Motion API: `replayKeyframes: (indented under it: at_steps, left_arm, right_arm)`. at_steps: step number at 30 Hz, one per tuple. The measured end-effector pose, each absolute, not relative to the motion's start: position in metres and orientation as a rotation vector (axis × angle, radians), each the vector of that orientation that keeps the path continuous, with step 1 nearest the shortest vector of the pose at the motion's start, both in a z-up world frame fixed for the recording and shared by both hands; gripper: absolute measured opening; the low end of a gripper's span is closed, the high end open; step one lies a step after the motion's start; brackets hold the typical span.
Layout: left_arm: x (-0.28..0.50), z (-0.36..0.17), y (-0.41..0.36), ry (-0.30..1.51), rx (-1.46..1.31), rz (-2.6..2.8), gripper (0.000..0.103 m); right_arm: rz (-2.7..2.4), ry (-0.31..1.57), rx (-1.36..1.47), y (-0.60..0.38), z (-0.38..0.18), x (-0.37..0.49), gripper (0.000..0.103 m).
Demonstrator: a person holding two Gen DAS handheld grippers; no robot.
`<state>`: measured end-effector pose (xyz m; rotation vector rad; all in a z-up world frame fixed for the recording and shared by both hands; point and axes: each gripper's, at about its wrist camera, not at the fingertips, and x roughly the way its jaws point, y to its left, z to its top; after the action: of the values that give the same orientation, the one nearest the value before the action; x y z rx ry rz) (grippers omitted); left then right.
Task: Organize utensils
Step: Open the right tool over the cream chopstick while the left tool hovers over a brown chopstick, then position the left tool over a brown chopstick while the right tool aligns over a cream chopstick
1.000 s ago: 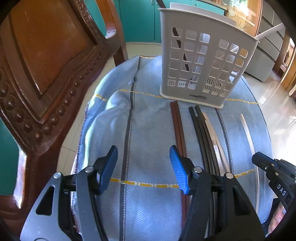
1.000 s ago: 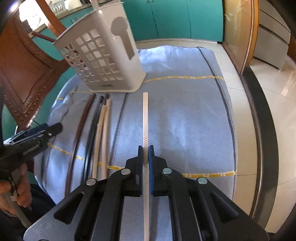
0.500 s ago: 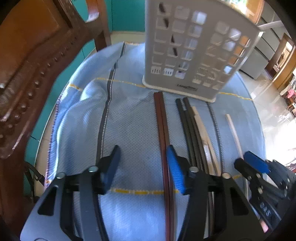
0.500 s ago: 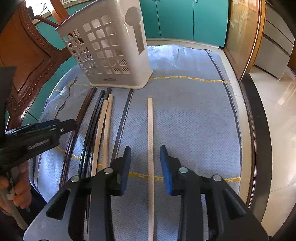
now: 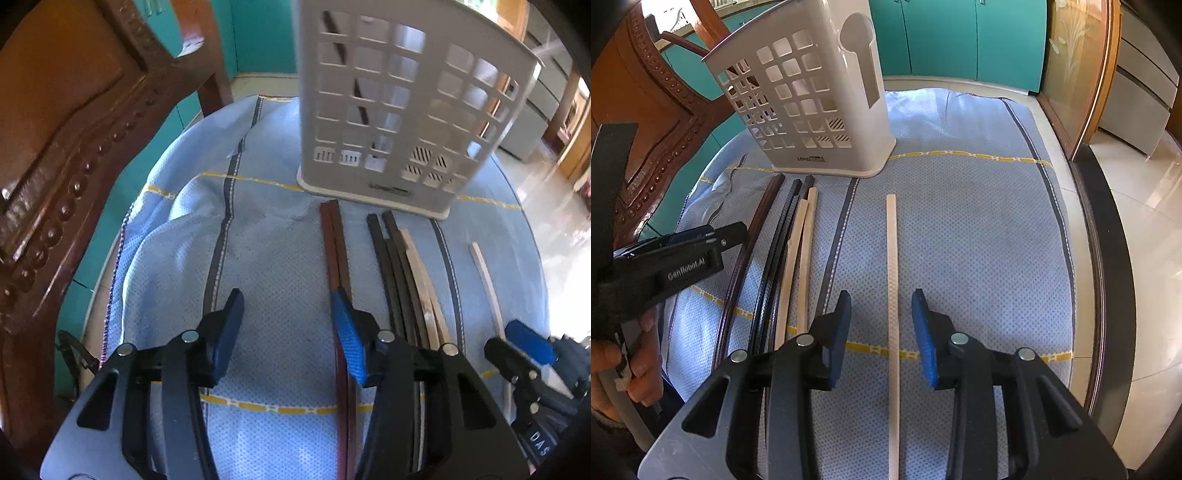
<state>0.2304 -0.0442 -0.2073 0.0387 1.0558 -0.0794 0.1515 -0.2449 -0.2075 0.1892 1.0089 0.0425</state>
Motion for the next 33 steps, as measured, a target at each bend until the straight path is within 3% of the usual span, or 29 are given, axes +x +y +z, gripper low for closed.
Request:
replayKeyframes:
  at_steps: [10,12,14,15,29,33]
  left_arm:
    - [0.22,-0.203,-0.048,1.072,0.026,-0.159,0.047]
    - [0.219,-0.207,-0.053,1.085,0.04,-0.159,0.039]
    - [0.216,-0.207,-0.058,1.066,0.078,-0.155,0.018]
    - [0.215,-0.207,-0.058,1.069,0.069,-0.165,0.014]
    - [0.175,-0.162,-0.034,0.944,-0.039,-0.257,0.013]
    - [0.175,-0.162,-0.034,0.944,-0.039,-0.257,0.018]
  right_arm:
    - [0.049,1.012,0.198,-0.246,-0.207,0.151,0.037]
    - [0.049,1.01,0.191,-0.245,-0.208,0.151,0.038]
    - [0.05,1.008,0.187,-0.244,-0.208,0.15,0.038]
    - [0.051,1.008,0.188,-0.245,-0.208,0.15,0.038]
    - [0.044,1.009,0.202,-0.246,-0.208,0.153,0.042]
    - [0.038,1.006,0.204,-0.246,-0.209,0.154,0.043]
